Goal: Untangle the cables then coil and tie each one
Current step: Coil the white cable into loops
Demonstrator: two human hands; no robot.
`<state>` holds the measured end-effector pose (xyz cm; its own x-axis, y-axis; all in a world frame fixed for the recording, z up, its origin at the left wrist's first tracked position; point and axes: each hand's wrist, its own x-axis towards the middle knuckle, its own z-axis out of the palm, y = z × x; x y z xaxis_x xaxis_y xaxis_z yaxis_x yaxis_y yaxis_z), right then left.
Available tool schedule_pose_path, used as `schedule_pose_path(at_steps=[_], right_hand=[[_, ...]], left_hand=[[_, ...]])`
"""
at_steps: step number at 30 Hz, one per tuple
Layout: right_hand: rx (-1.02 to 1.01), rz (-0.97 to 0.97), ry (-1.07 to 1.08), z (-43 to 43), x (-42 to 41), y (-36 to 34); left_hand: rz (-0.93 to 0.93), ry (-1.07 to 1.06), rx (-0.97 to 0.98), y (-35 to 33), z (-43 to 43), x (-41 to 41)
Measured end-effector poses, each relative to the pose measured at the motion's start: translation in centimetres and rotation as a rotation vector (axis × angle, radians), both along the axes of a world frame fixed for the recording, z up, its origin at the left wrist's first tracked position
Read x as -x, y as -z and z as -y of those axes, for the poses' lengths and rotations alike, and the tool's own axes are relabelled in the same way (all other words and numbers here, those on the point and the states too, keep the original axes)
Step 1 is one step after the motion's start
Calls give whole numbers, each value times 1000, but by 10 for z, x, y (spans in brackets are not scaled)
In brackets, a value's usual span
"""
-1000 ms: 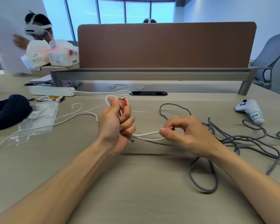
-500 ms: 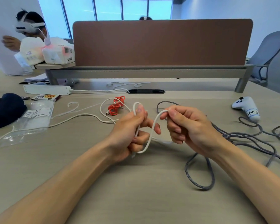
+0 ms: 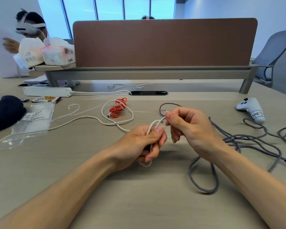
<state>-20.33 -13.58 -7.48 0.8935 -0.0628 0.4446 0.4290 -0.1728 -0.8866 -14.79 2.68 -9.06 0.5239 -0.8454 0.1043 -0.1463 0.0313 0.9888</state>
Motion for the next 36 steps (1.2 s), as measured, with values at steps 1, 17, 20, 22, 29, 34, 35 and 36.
schedule_pose_path(at_steps=[1,17,20,22,29,34,35,36], right_hand=[[15,5,3,0,0,0],[171,-116,-143,1,0,5],[199,-92,-144,-4,-2,7],[214,-83,-143,-7,-3,8],[304,-94,-85,-9,-5,12],[413,-81,-74,-8,-3,12],[430,-77,-67,-7,-2,12],[445,-74,-54,-5,-2,12]], left_hand=[[20,-5,28,2,0,-1],[-237,-237,411,1,6,-2],[-155,-266,376,3,9,1],[-115,-286,356,6,12,2],[-76,-346,384,6,12,3],[-215,-499,552,-1,11,-5],[-243,-524,580,-3,10,-9],[-269,-534,607,-3,8,-13]])
